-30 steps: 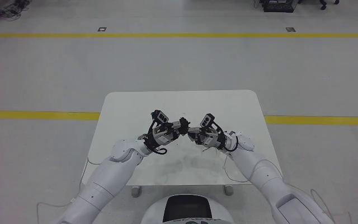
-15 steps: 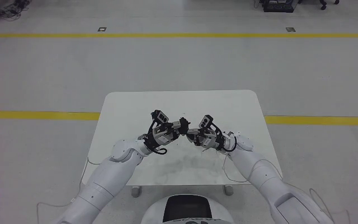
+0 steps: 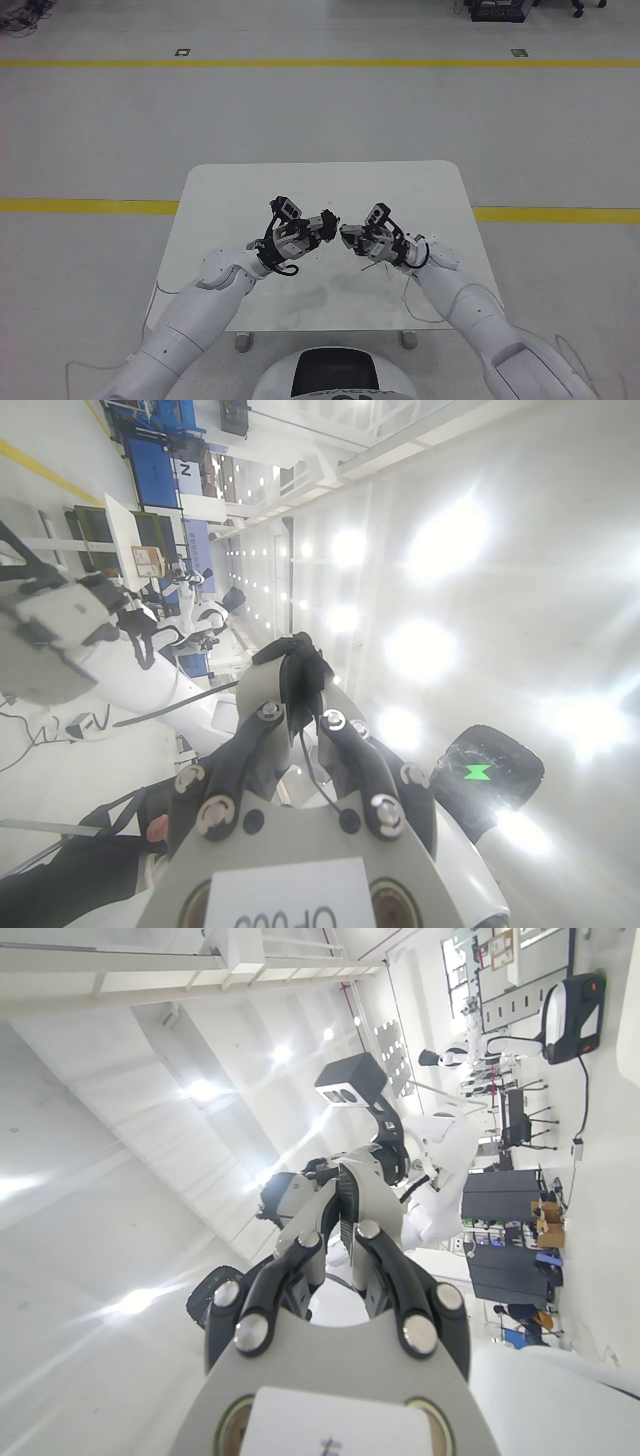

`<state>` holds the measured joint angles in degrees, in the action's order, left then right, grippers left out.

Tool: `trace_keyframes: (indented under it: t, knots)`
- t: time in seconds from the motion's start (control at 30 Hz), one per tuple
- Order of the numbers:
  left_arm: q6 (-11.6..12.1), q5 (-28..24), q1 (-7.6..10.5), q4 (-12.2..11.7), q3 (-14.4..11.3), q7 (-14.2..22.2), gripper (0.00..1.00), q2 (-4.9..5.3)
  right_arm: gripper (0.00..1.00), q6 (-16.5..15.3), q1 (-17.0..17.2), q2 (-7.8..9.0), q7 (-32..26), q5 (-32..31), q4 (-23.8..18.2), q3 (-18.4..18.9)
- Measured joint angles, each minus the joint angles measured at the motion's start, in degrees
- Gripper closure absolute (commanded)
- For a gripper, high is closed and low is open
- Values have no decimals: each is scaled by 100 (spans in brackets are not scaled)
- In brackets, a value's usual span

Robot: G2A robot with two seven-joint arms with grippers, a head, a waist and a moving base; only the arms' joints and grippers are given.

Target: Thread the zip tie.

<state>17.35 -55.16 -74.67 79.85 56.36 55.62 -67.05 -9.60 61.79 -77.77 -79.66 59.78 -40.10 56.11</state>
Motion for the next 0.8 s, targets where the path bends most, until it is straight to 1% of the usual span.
trace_keyframes:
  t: [0.03, 0.1, 0.17, 0.43, 0.5, 0.53, 0.6, 0.67, 0.73, 0.8]
  knots:
    - [0, 0, 0, 0, 0, 0, 100, 0, 66, -27, 47, 45, 0, 64, -103, 107]
    - [0, 0, 0, 0, 0, 0, 100, 0, 0, -6, 147, 134, 0, 94, -306, 266]
    - [0, 0, 0, 0, 0, 0, 100, 0, 0, 16, 202, 190, 2, 83, -439, 362]
    - [0, 0, 0, 0, 0, 0, 100, 0, 0, 2, 209, 188, 31, 53, -442, 354]
    - [-21, -6, -12, 1, 3, -41, 100, -2, 0, -102, 244, 206, 290, -168, -524, 359]
    - [-70, -24, -40, 34, 2, -178, 100, -6, 0, -185, 283, 231, 507, -342, -597, 389]
    - [-184, -180, -107, 108, 9, -331, 100, -12, 0, -272, 373, 280, 630, -497, -723, 481]
    - [-317, -423, -177, 162, 68, -313, 100, -7, 0, -410, 498, 360, 687, -671, -855, 652]
    - [-368, -553, -249, 218, 147, -314, 100, 5, 0, -548, 658, 448, 744, -806, -1042, 863]
    - [-340, -666, -330, 308, 216, -347, 100, 11, 0, -632, 830, 520, 794, -875, -1255, 1054]
